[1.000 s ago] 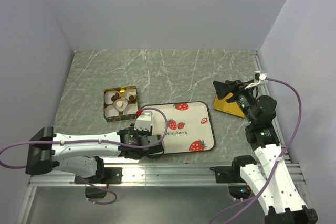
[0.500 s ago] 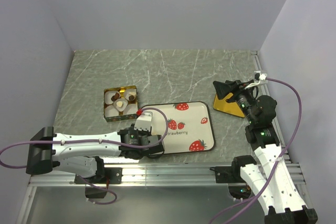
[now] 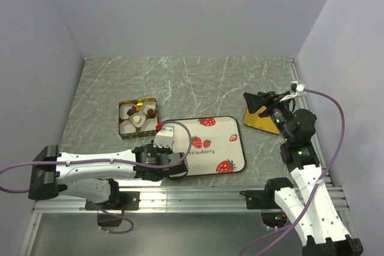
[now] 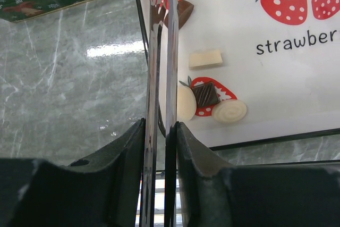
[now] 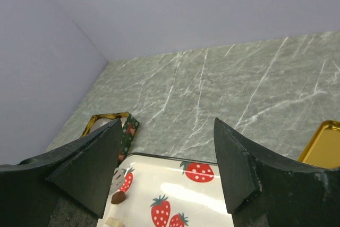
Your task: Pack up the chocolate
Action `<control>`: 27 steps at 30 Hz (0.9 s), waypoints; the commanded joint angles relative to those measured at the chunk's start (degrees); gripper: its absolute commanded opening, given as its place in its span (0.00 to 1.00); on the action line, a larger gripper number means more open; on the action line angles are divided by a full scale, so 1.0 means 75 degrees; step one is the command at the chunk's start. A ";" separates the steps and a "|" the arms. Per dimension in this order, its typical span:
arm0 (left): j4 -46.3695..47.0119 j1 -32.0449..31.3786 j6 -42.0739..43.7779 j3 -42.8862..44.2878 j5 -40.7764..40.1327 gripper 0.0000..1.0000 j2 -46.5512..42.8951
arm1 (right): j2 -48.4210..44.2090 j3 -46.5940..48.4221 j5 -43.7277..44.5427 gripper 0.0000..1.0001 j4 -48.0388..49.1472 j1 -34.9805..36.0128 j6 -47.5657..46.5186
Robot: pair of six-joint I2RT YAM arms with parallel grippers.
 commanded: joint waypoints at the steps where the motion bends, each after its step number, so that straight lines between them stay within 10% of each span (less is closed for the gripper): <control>1: -0.0057 -0.0057 0.0085 0.0258 -0.0238 0.34 -0.0233 | 0.0013 0.0323 0.0028 0.76 0.0249 0.0053 -0.0070; 27: -0.0291 -0.0748 -0.0688 -0.0188 -0.0003 0.43 -0.0444 | -0.0233 0.0335 0.0109 0.76 0.0026 0.0065 -0.0082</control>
